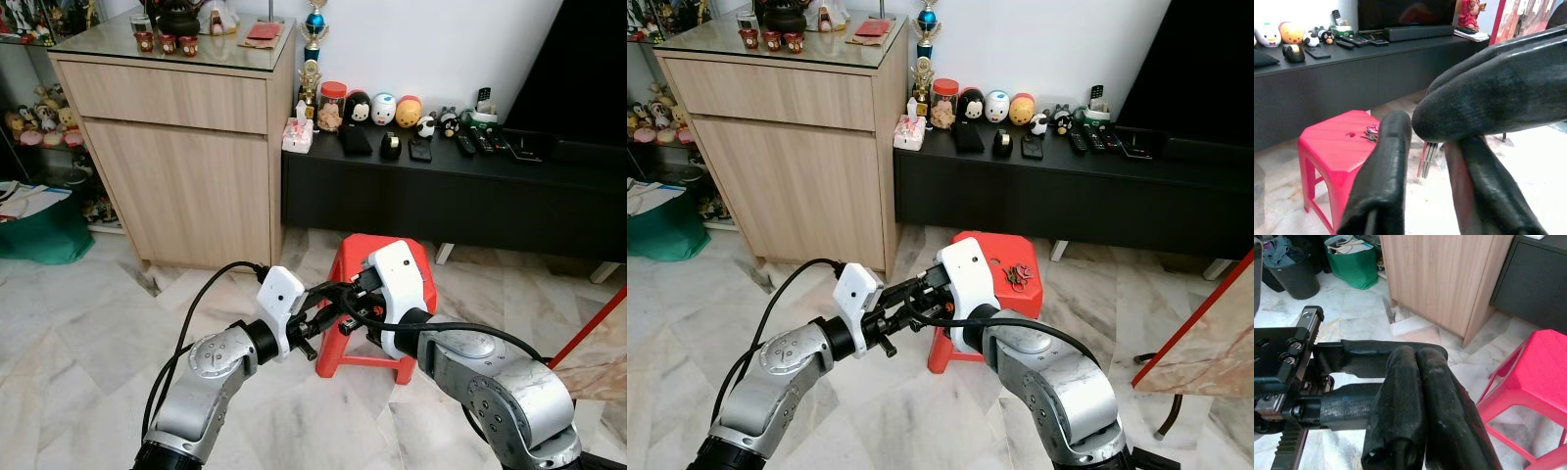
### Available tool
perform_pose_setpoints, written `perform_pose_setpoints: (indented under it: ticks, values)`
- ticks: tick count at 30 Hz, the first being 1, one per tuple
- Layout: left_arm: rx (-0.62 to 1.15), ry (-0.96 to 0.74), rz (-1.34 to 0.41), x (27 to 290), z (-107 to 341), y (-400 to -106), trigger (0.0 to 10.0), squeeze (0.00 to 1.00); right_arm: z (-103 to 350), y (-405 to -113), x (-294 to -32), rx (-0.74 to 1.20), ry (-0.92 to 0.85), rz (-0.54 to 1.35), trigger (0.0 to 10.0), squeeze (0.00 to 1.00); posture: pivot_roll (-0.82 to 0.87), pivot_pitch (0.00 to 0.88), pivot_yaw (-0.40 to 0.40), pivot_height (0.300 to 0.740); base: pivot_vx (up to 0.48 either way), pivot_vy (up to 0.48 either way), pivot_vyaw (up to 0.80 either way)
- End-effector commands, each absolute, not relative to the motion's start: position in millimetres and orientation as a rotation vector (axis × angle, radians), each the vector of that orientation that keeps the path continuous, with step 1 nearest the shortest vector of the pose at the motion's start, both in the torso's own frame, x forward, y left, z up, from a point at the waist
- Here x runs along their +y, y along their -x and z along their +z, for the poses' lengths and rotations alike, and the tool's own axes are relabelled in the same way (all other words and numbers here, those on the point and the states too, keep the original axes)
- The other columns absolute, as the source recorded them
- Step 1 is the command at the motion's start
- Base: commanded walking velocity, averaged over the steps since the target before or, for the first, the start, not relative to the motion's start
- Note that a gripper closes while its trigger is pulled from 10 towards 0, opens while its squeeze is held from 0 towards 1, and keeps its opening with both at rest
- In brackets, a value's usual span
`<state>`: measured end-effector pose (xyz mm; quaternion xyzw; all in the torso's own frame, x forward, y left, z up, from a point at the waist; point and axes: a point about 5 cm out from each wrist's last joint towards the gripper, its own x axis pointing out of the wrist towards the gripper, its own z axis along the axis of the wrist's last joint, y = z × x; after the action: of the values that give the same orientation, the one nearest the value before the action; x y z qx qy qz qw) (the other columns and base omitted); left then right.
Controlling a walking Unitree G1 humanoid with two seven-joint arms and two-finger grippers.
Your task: Hang keys on a hook
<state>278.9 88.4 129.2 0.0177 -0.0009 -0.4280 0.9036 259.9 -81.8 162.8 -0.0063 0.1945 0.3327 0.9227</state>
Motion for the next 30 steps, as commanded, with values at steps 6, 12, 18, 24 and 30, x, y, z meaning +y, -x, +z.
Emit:
perform_pose_setpoints:
  ticks: [6, 12, 18, 24, 30]
  values:
    - [-0.018, -0.036, -0.877, 88.4, 132.3, -281.7, 0.0, 0.0, 165.1, -258.1, -81.9, 0.394, 0.017, 0.685, 10.0, 0.0, 0.0, 0.0, -0.127, 0.722, 0.0, 0.0, 0.0]
    - [-0.019, -0.036, -0.868, 90.5, 132.5, -282.3, 0.0, 0.0, 165.1, -258.4, -81.8, 0.394, 0.013, 0.682, 10.0, 0.0, 0.0, 0.0, -0.127, 0.722, 0.0, 0.0, 0.0]
    - [-0.023, -0.039, -0.854, 92.9, 133.4, -283.6, 0.0, 0.0, 165.2, -258.4, -82.1, 0.394, 0.011, 0.678, 10.0, 0.0, 0.0, 0.0, -0.127, 0.722, 0.0, 0.0, 0.0]
    - [-0.029, -0.026, -0.845, 94.1, 134.9, -284.5, 0.0, 0.0, 165.2, -258.3, -82.7, 0.393, 0.012, 0.675, 10.0, 0.0, 0.0, 0.0, -0.127, 0.722, 0.0, 0.0, 0.0]
    - [-0.032, -0.023, -0.84, 95.8, 135.4, -284.5, 0.0, 0.0, 164.7, -259.3, -87.5, 0.393, 0.004, 0.652, 10.0, 0.0, 0.0, 0.0, -0.126, 0.722, 0.0, 0.0, 0.0]
